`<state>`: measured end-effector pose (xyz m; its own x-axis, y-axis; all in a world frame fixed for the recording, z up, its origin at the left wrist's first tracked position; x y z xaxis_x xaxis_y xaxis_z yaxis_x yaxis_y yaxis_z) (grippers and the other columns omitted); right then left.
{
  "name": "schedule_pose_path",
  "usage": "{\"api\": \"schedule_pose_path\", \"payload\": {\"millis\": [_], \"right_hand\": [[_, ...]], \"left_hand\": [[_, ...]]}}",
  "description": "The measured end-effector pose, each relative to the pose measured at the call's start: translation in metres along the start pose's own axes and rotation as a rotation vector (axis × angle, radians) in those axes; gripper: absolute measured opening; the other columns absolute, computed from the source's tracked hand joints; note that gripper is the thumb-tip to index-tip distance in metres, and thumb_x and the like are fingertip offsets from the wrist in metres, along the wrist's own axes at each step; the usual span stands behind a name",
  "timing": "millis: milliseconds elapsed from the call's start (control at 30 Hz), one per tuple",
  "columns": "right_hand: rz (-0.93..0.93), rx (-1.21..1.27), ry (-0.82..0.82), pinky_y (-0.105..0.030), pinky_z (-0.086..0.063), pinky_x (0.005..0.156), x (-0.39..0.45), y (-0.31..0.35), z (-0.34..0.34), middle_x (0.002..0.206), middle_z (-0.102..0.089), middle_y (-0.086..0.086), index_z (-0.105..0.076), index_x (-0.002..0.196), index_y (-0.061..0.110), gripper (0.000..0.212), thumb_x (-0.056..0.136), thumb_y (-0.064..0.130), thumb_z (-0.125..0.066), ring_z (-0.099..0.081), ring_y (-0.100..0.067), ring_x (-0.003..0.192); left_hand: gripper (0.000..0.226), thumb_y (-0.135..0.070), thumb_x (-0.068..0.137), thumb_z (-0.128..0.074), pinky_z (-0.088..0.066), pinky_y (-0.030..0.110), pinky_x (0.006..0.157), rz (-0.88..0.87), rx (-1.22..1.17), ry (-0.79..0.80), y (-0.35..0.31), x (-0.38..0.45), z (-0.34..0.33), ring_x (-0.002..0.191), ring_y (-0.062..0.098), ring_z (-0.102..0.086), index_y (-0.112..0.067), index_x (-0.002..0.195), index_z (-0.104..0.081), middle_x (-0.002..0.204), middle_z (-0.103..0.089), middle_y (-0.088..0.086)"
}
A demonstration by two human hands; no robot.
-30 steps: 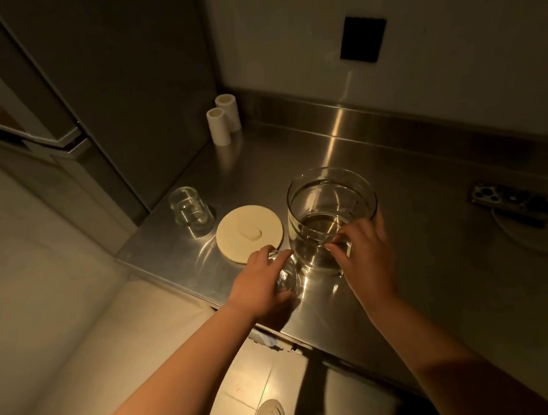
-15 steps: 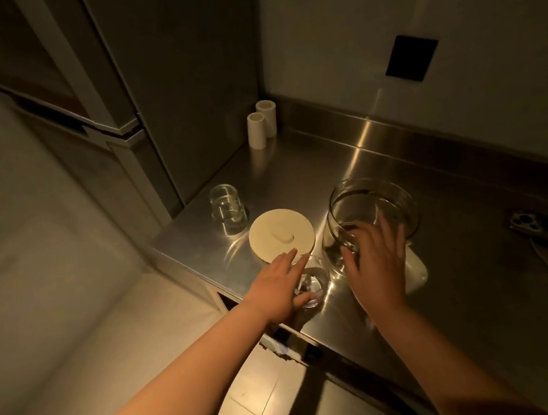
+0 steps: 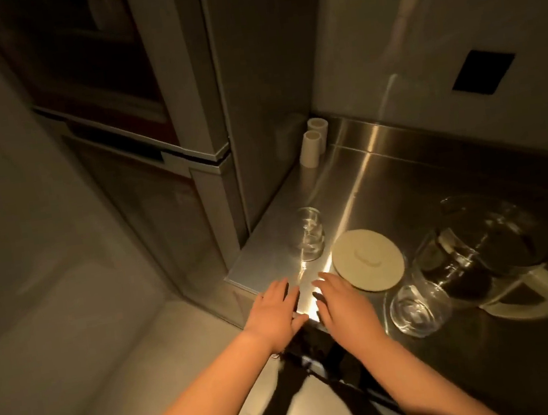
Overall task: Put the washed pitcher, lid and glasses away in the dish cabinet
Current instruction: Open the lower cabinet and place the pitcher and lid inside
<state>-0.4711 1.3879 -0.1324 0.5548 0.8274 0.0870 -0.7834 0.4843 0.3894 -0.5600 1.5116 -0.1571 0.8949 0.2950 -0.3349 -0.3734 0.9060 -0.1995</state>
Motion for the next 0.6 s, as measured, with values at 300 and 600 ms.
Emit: {"api": "schedule_pose_path", "payload": {"millis": [300, 600], "right_hand": [[-0.199, -0.058, 0.164, -0.031, -0.027, 0.111, 0.029, 0.044, -0.066, 0.153, -0.023, -0.006, -0.034, 0.142, 0.019, 0.045, 0.098, 0.023, -0.041, -0.017, -0.021, 0.141], [-0.100, -0.051, 0.344, -0.032, -0.017, 0.113, 0.123, 0.088, -0.097, 0.154, -0.015, -0.010, -0.023, 0.147, 0.014, 0.056, 0.095, 0.030, -0.038, -0.011, -0.024, 0.142]], "left_hand": [[0.058, -0.043, 0.100, -0.033, -0.005, 0.045, 0.117, -0.031, 0.027, 0.095, 0.086, 0.001, 0.003, 0.147, 0.021, 0.001, -0.026, 0.151, -0.011, 0.160, 0.000, 0.002], [0.060, -0.038, 0.098, -0.038, -0.009, 0.050, 0.115, -0.029, 0.012, 0.164, 0.146, 0.036, 0.036, 0.145, 0.027, -0.009, -0.023, 0.151, -0.014, 0.159, -0.007, 0.007]]}}
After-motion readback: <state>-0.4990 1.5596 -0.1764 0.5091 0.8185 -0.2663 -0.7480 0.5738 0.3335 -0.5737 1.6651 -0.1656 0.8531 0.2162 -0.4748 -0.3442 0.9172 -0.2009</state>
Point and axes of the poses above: each hand's wrist, its own x-axis towards the middle knuckle, its own z-axis out of the back of the hand, y = z × x, the point moved 2 cm from there along x, towards the middle knuckle
